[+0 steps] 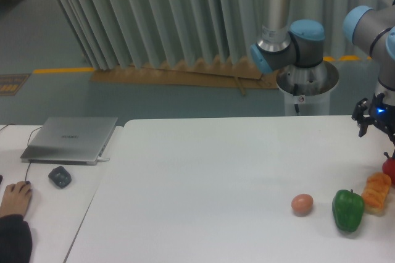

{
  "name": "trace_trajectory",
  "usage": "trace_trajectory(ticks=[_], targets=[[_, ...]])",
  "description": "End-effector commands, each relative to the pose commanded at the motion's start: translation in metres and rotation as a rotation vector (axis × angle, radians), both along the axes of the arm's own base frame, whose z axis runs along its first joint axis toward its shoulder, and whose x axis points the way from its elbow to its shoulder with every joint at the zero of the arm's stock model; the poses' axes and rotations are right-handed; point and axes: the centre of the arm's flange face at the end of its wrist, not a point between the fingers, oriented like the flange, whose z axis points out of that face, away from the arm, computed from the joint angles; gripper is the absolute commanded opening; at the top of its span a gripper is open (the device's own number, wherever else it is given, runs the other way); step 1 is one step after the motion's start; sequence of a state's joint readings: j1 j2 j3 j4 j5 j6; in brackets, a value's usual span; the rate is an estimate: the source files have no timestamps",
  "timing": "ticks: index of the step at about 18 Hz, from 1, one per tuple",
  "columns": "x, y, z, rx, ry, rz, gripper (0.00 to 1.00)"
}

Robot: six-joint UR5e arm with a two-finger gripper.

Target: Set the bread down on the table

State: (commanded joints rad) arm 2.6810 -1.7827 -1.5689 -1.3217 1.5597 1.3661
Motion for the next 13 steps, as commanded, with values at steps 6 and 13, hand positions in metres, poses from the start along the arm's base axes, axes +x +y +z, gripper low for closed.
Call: trace_trajectory(ticks=[6, 13], targets=[[-0.017, -0.022, 0.000, -0.002, 0.003, -0.067, 1.00], [-0.040, -0.034, -0.014, -0.029, 0.007, -0.318, 1.00]])
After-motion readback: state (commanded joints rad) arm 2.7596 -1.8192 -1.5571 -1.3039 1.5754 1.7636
